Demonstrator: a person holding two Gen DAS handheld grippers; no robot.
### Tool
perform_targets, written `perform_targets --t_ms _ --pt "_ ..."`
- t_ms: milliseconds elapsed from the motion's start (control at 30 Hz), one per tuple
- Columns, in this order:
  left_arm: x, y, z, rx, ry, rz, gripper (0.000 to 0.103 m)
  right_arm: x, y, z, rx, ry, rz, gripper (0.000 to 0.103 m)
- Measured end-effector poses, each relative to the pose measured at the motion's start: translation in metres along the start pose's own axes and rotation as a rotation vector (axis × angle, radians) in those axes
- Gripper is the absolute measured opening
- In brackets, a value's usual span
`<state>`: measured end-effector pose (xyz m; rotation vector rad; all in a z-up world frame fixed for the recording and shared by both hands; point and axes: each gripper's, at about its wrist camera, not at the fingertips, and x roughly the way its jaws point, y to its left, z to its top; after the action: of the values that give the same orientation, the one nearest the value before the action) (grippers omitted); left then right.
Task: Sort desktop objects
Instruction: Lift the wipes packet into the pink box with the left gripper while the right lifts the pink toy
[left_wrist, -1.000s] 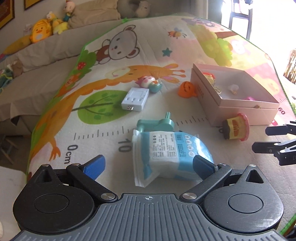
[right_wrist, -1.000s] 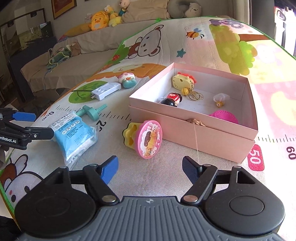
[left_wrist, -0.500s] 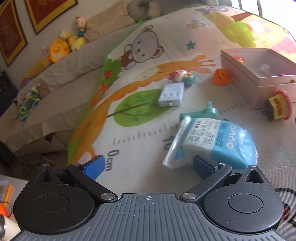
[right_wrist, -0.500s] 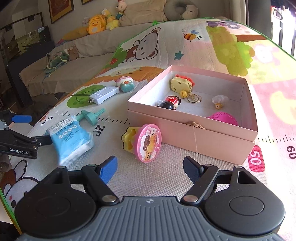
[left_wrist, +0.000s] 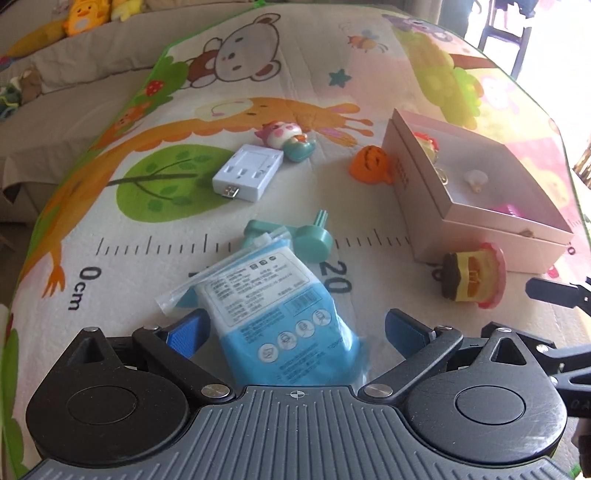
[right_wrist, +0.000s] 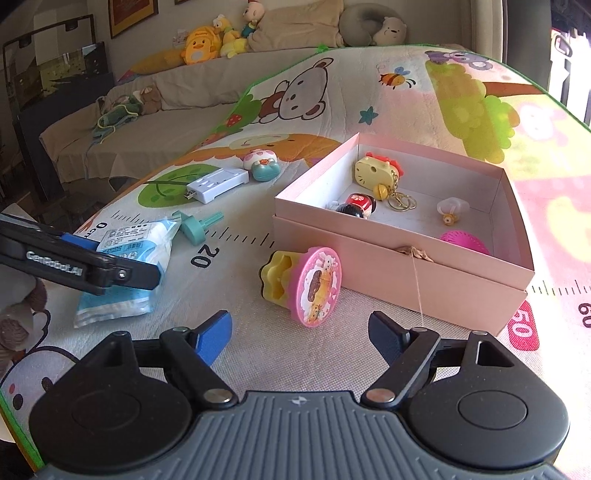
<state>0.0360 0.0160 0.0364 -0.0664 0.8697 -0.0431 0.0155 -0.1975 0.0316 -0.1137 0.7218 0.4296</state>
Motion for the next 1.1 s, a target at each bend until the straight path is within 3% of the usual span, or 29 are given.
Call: perform_targets --t_ms 100,167,233,333,400,533,800,933,1100 --pt "0.009 -0.003 0.001 0.05 -0.022 0.037 0.103 0.006 0.009 0.004 -0.034 -0.025 -0.049 0.082" --pt "0.008 -0.001 -0.001 0.071 -0.027 0.038 0.095 0.014 0.015 0.008 -0.056 -0.036 -0.074 0.082" --pt "0.008 0.006 -0.005 0.067 -0.015 0.036 0.07 0.023 0.021 0.011 -0.078 -0.043 -0.081 0.082" --pt "0.004 0.016 -0.011 0.05 -0.021 0.027 0.062 0.037 0.031 0.015 -0.119 -0.045 -0.109 0.075" --pt "-0.001 0.016 -0.015 0.067 -0.036 0.027 0.06 0.044 0.036 0.017 -0.15 -0.035 -0.136 0.052" --pt "-0.013 0.001 -0.027 0.116 -0.042 -0.012 0.059 0.035 0.033 0.015 -0.156 -0.011 -0.112 0.044" --pt "-0.057 -0.041 -0.054 0.225 -0.083 -0.197 0.059 -0.033 0.013 0.0 -0.119 0.102 0.055 0.043" --pt "-0.088 -0.063 -0.042 0.292 -0.191 -0.269 0.058 -0.081 -0.001 0.009 -0.082 0.036 0.051 0.043" --pt "-0.116 -0.078 -0.001 0.336 -0.361 -0.276 0.058 -0.139 -0.031 0.046 -0.009 -0.159 0.019 0.043"
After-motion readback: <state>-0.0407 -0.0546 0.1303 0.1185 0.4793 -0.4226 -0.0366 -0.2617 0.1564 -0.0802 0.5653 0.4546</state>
